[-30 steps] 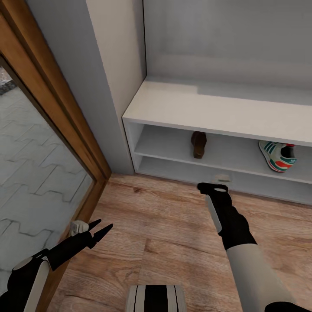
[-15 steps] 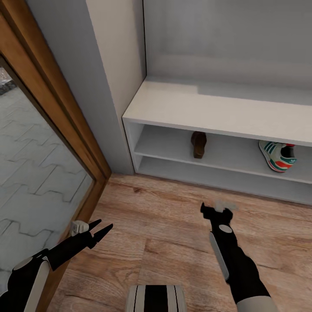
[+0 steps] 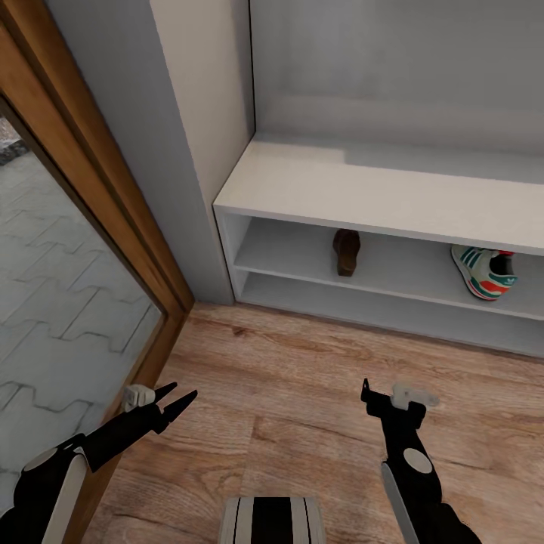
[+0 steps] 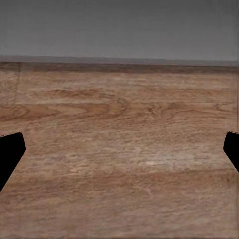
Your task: Pick up the two gym shoes and the two sandals from the corridor floor and place them onto the hallstand (shoe rack) in the corridor, making sure they are on the rack and not on the floor. Arrange them so the two gym shoes are next to each other and the two sandals are next to each other.
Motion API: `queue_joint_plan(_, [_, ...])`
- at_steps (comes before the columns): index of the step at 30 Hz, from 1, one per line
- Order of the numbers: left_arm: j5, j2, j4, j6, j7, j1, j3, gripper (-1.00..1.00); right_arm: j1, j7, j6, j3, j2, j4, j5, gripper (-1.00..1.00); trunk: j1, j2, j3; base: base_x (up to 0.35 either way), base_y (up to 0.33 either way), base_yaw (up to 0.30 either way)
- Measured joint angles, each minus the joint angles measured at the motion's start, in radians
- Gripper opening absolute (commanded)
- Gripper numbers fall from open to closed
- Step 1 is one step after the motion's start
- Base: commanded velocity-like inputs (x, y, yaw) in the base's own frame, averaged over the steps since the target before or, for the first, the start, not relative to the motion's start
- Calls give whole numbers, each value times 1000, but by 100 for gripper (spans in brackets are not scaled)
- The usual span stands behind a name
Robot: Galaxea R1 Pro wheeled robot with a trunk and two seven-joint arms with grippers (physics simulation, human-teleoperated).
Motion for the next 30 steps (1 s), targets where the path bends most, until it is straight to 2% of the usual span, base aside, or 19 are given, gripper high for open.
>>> queue_joint_plan(2, [0,0,0,0,1,-1,1,100,22,0,-26,0,-1,-3,0,100,0,0,0,0,0,0])
queue_joint_plan(6, [0,0,0,0,1,0,1,100,48,0,-135,1,-1,-5,1,100,0,0,0,0,0,0])
queue_joint_plan(11, [0,0,1,0,1,0,-1,100,78,-1,-186,1,-2,-6,1,100,0,0,0,0,0,0])
queue_joint_plan(16, [-1,0,1,0,1,0,-1,100,109,-2,-197,1,-3,-7,2,100,0,0,0,0,0,0])
queue_joint_plan(30, [0,0,2,0,0,0,-1,100,118,-1,-187,1,-1,-7,1,100,0,0,0,0,0,0])
